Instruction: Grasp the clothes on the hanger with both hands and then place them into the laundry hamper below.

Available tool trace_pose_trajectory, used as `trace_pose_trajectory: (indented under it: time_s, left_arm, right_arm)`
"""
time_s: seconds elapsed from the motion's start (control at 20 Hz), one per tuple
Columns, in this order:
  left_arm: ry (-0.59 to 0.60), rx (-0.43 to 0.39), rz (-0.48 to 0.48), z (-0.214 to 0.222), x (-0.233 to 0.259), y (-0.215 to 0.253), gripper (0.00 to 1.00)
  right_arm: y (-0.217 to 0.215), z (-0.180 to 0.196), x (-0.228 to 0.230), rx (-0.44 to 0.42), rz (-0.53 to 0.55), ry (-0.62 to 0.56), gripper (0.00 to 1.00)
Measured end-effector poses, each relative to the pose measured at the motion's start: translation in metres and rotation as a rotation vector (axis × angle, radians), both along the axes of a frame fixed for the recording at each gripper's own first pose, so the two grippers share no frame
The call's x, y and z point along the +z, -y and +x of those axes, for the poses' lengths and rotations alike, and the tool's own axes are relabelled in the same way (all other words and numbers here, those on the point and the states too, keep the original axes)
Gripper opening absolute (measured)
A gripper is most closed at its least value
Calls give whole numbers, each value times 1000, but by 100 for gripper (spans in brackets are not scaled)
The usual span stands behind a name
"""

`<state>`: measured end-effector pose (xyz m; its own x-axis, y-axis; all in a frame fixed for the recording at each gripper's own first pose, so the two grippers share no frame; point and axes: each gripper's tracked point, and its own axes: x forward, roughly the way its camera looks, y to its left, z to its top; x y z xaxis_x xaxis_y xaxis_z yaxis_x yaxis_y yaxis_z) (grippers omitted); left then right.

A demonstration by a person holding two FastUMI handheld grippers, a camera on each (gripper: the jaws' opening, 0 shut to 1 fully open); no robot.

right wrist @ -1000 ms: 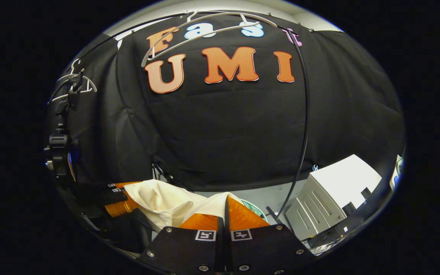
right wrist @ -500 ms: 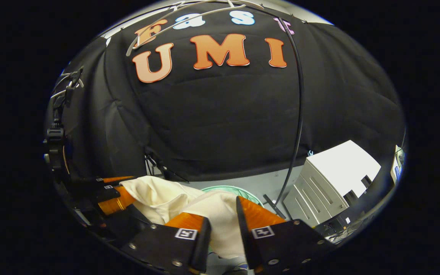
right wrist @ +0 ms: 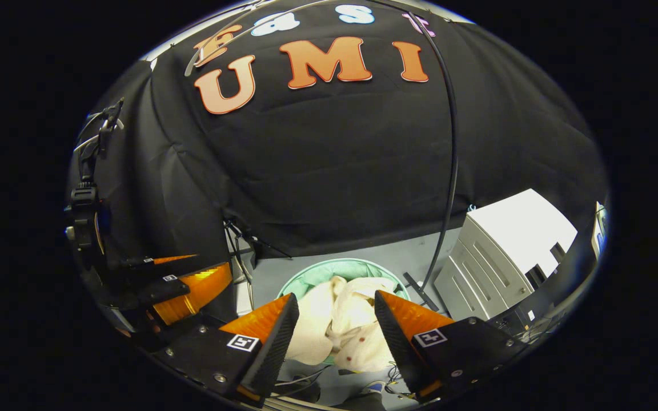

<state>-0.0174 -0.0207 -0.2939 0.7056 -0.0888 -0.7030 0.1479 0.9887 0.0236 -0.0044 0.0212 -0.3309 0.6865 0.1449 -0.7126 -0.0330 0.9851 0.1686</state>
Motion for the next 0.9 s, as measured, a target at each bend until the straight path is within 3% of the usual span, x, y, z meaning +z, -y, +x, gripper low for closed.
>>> trace_pose_trajectory:
  time_s: [0.05,0.3,0.35,0.6,0.9]
  left_arm:
    - [6,3,-2,0,2,-1,82]
    - [49,22,-26,-3,18,-1,86]
    - [63,25,-29,-3,22,-2,82]
    - [125,39,-15,-9,43,-9,83]
    - [271,88,-14,-3,99,-23,86]
  right_arm:
    - [1,-2,1,1,-4,3,84]
    - [2,-9,7,-2,-7,14,92]
    - [1,-11,7,0,-9,15,93]
    - [-1,-22,16,-3,-19,31,94]
    - [0,-14,76,-24,-2,143,93]
